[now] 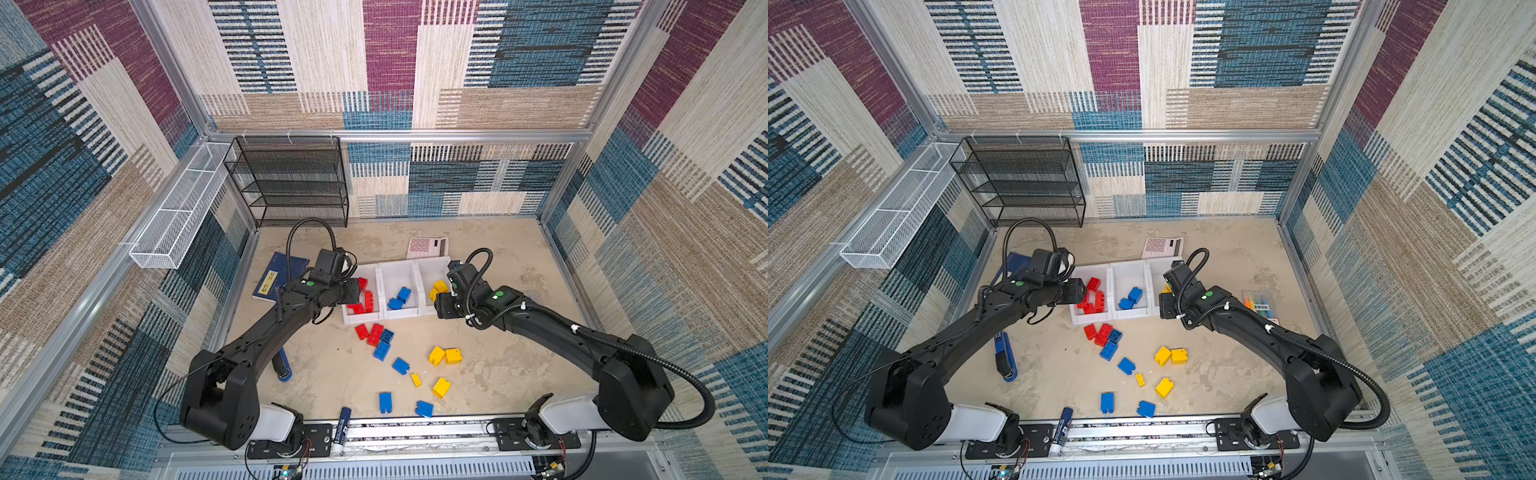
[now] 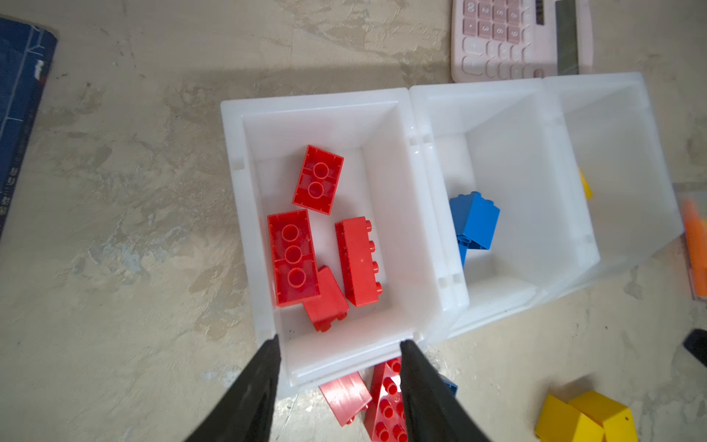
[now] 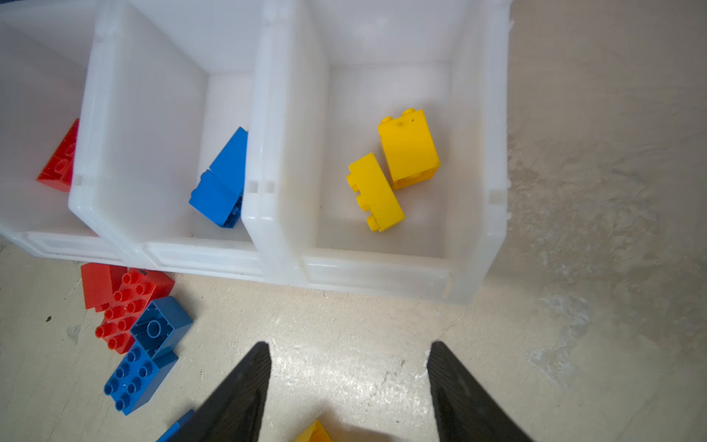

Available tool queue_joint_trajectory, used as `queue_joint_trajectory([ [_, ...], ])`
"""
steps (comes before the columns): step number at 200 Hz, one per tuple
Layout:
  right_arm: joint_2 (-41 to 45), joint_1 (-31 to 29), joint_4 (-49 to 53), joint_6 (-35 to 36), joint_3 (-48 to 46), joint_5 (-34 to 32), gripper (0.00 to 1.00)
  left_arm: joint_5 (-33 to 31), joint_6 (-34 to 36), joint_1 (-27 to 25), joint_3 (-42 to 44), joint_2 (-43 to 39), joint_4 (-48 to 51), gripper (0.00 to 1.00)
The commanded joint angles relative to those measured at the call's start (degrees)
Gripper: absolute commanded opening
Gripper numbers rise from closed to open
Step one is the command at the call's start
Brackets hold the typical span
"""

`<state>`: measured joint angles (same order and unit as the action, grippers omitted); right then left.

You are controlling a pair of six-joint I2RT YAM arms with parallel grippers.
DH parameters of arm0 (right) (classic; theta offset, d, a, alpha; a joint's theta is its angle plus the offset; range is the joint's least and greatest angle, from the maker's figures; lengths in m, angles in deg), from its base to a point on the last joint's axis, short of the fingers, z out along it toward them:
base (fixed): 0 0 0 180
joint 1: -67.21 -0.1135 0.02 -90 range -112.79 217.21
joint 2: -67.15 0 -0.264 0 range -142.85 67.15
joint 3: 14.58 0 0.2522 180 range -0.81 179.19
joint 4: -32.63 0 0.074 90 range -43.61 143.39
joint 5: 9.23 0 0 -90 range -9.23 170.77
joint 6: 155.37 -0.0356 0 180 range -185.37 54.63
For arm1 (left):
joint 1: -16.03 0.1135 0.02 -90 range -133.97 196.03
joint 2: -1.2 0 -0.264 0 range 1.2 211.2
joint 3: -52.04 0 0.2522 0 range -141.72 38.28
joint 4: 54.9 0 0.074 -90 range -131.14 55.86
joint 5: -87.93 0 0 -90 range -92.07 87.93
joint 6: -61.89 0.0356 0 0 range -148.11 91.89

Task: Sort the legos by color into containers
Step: 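Carry the red brick with the left gripper into the nearest compartment and release, then lower the right gripper onto a blue brick near the table edge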

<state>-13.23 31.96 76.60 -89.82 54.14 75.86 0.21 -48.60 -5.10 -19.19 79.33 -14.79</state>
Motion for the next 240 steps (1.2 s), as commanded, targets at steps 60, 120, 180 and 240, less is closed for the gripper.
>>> queue_joint_trajectory([
  [60, -0.98, -9.14, -0.19, -3.50, 0.88, 3.48, 0.66, -4.25, -7.39, 0.29, 12.86, -16.34, 3.26, 0.56],
  [120, -9.18, -23.81, 2.47, -8.51, 6.67, 4.90, 0.66, -5.98, -12.38, 0.30, 19.08, -24.23, 4.50, 0.57],
  [180, -16.20, -33.26, 4.89, -11.08, 10.06, 6.73, 0.66, -4.22, -14.60, 0.29, 23.50, -26.88, 4.62, 0.57],
  [240, -21.03, -38.01, 8.28, -13.12, 13.13, 7.78, 0.66, -3.63, -15.75, 0.29, 25.41, -28.33, 4.68, 0.57],
])
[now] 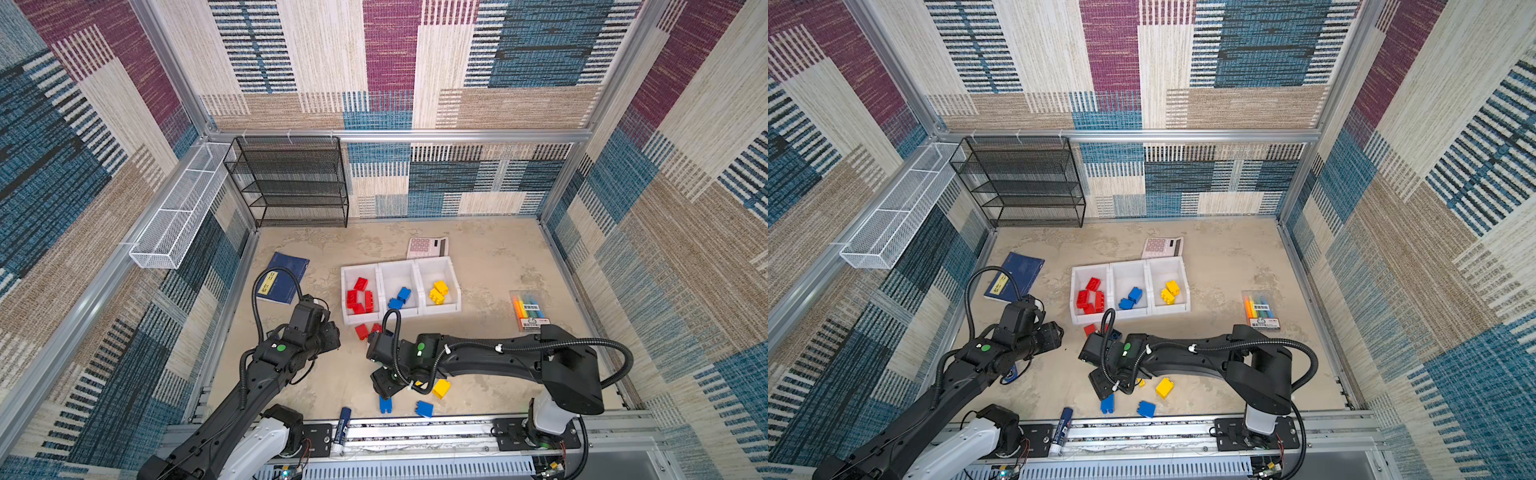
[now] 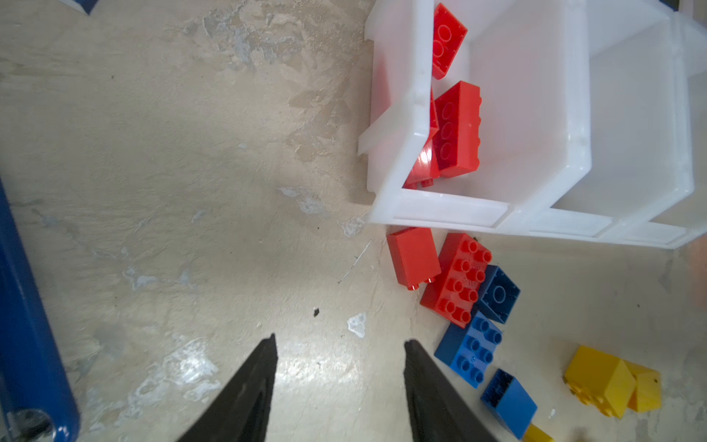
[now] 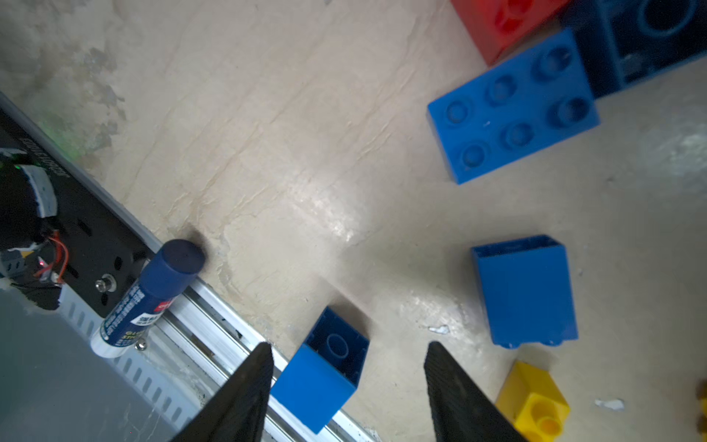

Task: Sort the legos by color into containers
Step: 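Lower the right gripper onto a blue brick near the table edge, then close the right gripper on the blue brick and lift it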

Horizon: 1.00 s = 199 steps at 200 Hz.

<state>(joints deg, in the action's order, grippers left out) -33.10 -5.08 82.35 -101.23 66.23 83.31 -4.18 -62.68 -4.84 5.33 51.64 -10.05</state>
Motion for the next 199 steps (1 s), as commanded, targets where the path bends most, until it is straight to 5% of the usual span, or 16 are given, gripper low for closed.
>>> queue_joint_trajectory([
  [1, -1.17, -0.99, 2.58, -1.78, 1.06, 0.30, 0.66, 0.78, -1.70, 0.03, 0.92, -0.66, -0.06, 0.57],
  [122, -4.41, -2.23, 3.94, -2.42, 3.18, 3.21, 0.62, 1.76, -2.93, 0.03, 4.13, -2.77, -0.11, 0.57],
  [199, -5.49, -2.42, 3.28, -3.96, 2.57, 2.65, 0.48, 1.41, -3.11, 0.03, 4.90, -3.23, 0.02, 0.57],
])
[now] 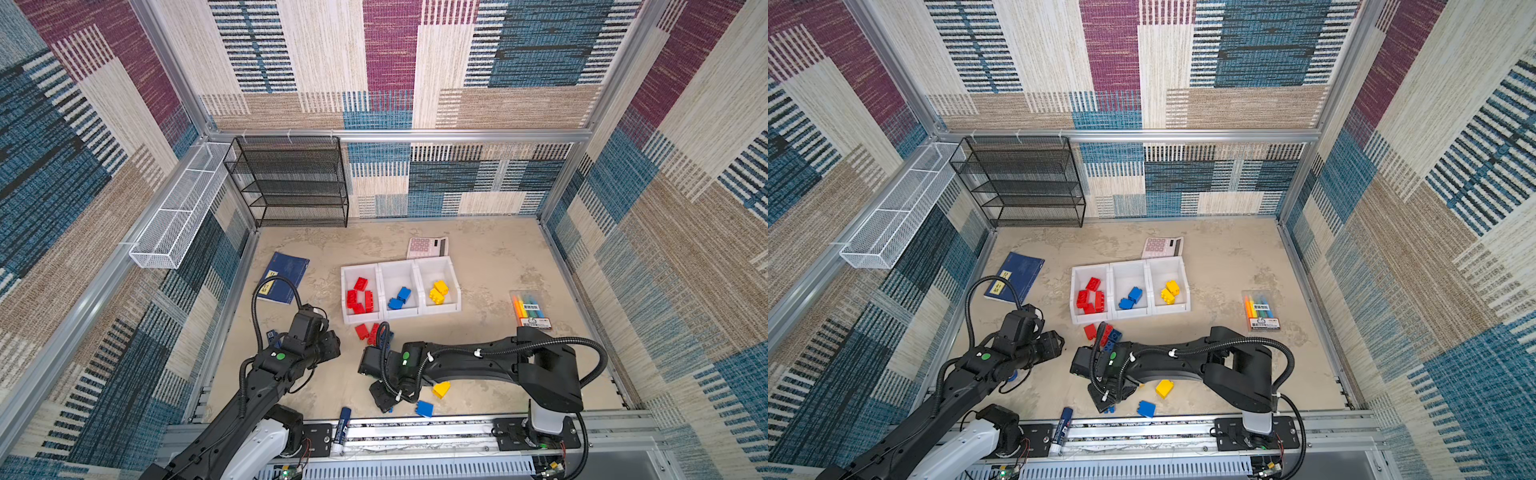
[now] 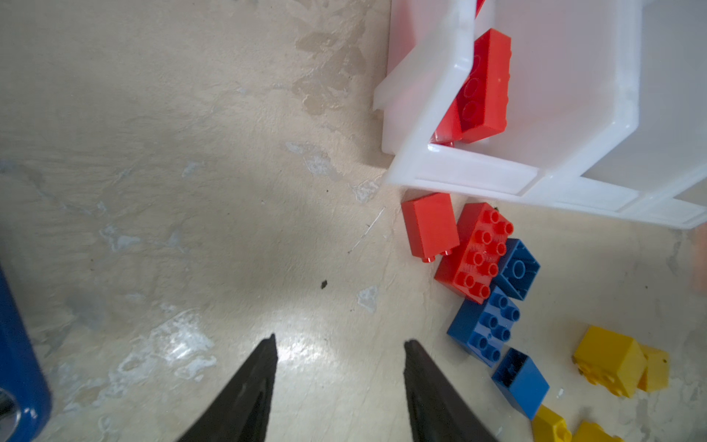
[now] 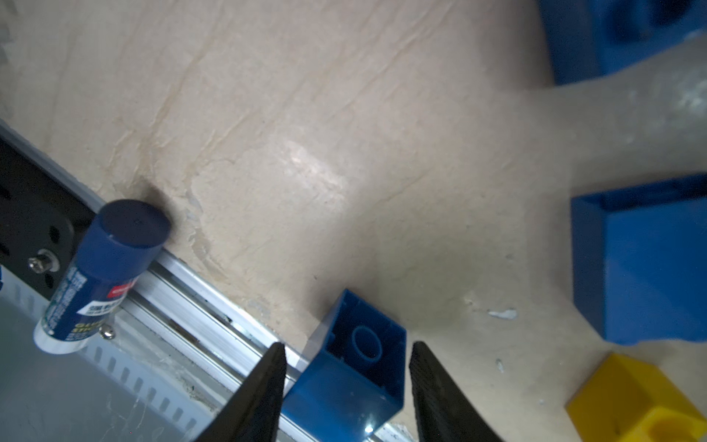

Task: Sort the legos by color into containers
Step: 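Close the right gripper on the blue brick and lift it, then drop the blue brick from the right gripper into the middle compartment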

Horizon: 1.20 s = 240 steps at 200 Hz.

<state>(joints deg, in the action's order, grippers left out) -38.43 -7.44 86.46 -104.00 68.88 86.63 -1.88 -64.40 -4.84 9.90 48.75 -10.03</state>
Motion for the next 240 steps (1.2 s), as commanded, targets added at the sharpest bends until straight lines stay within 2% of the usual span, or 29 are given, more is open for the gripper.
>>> queue_joint_trajectory([
  [1, -0.15, -0.05, -0.85, -1.18, -0.12, -0.68, 0.48, -0.93, -1.40, 0.03, 0.38, -0.39, -0.04, 0.57],
  [54, 0.23, 0.45, -1.75, -1.28, -0.86, -2.18, 0.37, -1.68, -1.28, 0.03, 0.52, -1.82, 0.96, 0.57],
  [82, 1.03, 2.29, -2.03, 0.44, -0.81, -3.08, 0.36, -1.59, -1.16, 0.03, 0.28, -1.88, 1.05, 0.57],
  [112, 3.32, 7.82, -1.85, 5.61, 1.14, -4.76, 0.35, -1.94, -0.87, 0.03, -0.07, -1.85, 1.40, 0.57],
  [135, 3.83, 13.42, -0.70, 11.87, 6.23, -7.59, 0.35, -1.73, -0.88, 0.03, 0.08, -1.85, 1.13, 0.57],
  [162, 1.25, 20.82, 0.62, 19.25, 15.18, -10.74, 0.35, -1.34, -0.84, 0.03, 0.21, -1.84, 0.93, 0.57],
  [194, -3.32, 29.28, -1.96, 24.35, 21.71, -9.92, 0.34, -0.72, -0.93, 0.03, 0.17, -1.84, 1.09, 0.57],
  [240, -10.36, 33.37, -1.24, 27.30, 30.67, -9.07, 0.36, 0.17, -1.45, 0.03, 0.52, -1.85, 0.93, 0.57],
])
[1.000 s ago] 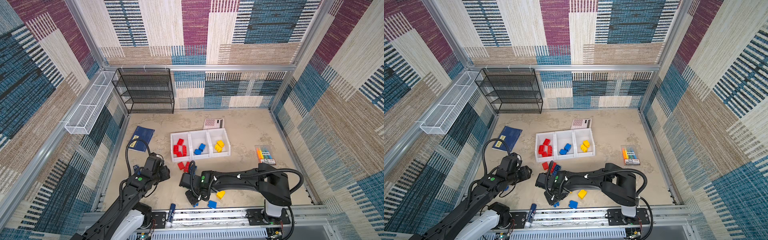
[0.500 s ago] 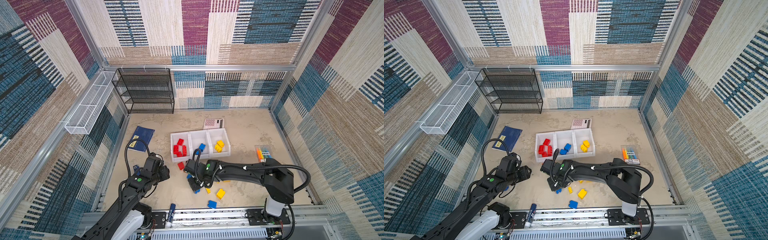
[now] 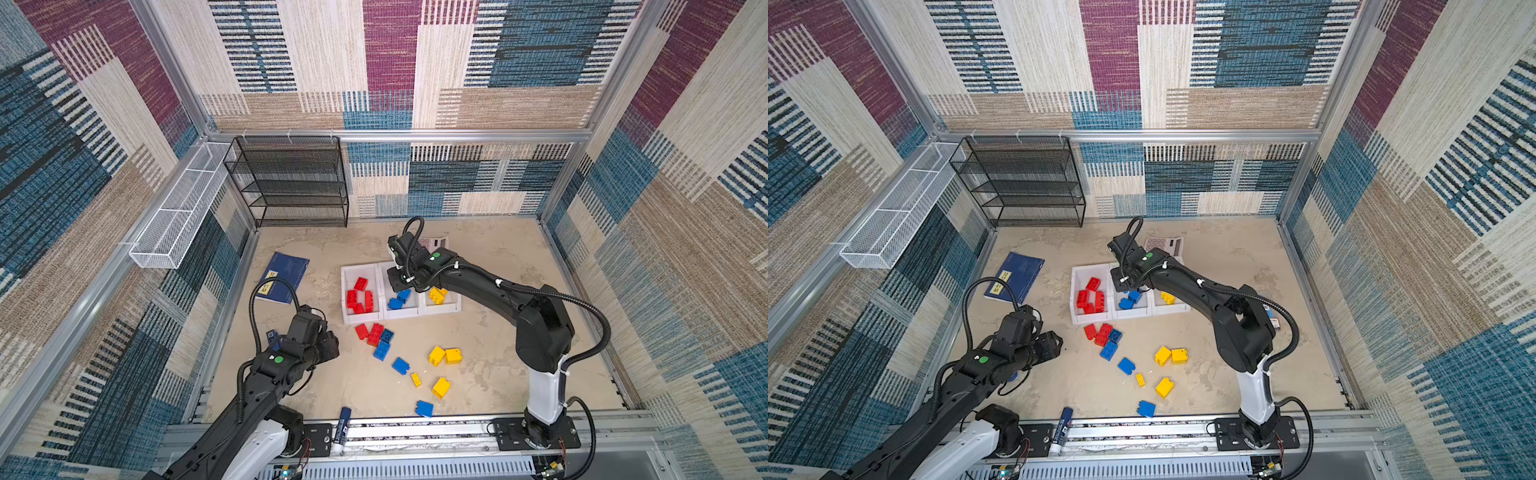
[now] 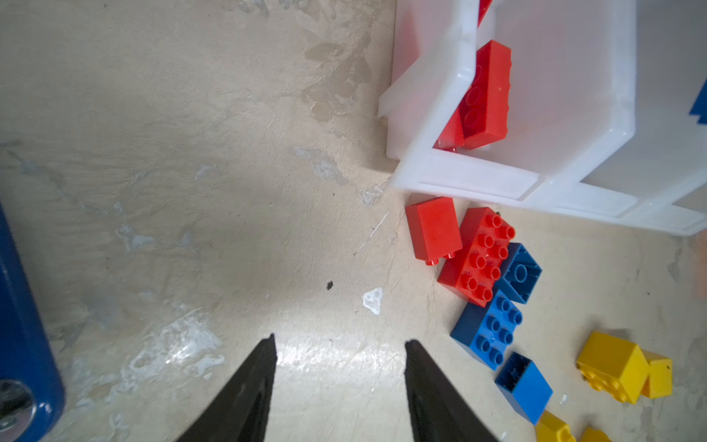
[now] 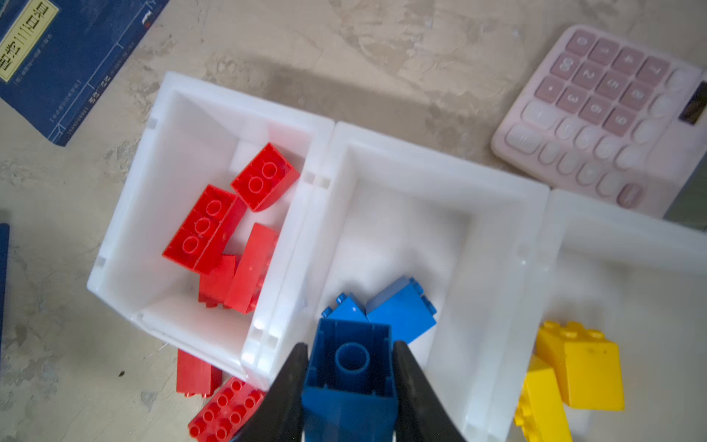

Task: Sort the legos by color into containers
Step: 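Drop the blue brick from the right gripper into the middle compartment, then grasp a blue brick in the pile with the left gripper while the right withdraws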

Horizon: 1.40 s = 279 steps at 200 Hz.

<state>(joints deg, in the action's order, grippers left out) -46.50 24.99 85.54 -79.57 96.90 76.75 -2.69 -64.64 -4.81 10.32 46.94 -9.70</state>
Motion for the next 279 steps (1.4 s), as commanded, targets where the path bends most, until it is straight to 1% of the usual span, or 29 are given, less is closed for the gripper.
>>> queue_joint_trajectory([
  [1, -2.42, 0.97, -0.31, 2.86, 2.70, 0.83, 0.36, 0.98, -1.24, 0.01, 0.10, -0.08, 0.62, 0.57],
  [26, -3.63, 1.92, -0.40, 2.51, 4.34, 1.11, 0.41, 1.19, -1.08, 0.01, -0.29, 0.13, 0.51, 0.57],
  [33, -3.82, 2.09, -0.40, 2.34, 4.72, 1.21, 0.44, 1.39, -0.90, 0.01, -0.44, 0.25, 0.52, 0.57],
  [54, -4.39, 2.47, 0.23, 2.31, 6.05, 1.29, 0.57, 1.85, -0.56, 0.01, -0.60, 0.74, 0.29, 0.57],
  [65, -4.48, 2.47, 0.56, 2.20, 6.46, 1.35, 0.61, 2.18, -0.33, 0.01, -0.66, 1.14, 0.22, 0.57],
  [78, -4.14, 2.44, 0.66, 1.92, 6.41, 1.54, 0.63, 2.72, -0.07, 0.01, -0.86, 1.69, 0.16, 0.57],
  [120, 0.25, 2.43, -0.94, 0.05, 1.86, 2.31, 0.66, 5.80, 1.90, -0.07, -2.04, 4.19, -1.27, 0.57],
  [152, 7.04, 2.49, -3.70, -1.70, -5.67, 2.18, 0.67, 8.02, 4.65, -0.50, -2.97, 6.04, -2.24, 0.57],
  [175, 12.32, 2.64, -4.77, -3.21, -12.63, 0.98, 0.67, 9.26, 5.67, -1.93, -3.15, 6.96, -4.08, 0.57],
  [203, 18.43, 2.98, -6.21, -5.53, -20.02, 0.29, 0.68, 10.44, 6.31, -4.60, -3.46, 8.93, -7.29, 0.57],
  [222, 22.08, 3.36, -7.30, -7.58, -24.81, -0.28, 0.68, 10.18, 6.93, -7.48, -4.46, 11.24, -8.64, 0.57],
  [262, 29.25, 3.53, -8.57, -10.97, -33.21, -0.87, 0.68, 9.94, 8.02, -14.59, -7.16, 19.40, -12.01, 0.55],
  [279, 31.69, 3.63, -8.19, -11.94, -35.36, -1.65, 0.69, 8.58, 8.65, -17.49, -9.02, 23.20, -11.95, 0.54],
])
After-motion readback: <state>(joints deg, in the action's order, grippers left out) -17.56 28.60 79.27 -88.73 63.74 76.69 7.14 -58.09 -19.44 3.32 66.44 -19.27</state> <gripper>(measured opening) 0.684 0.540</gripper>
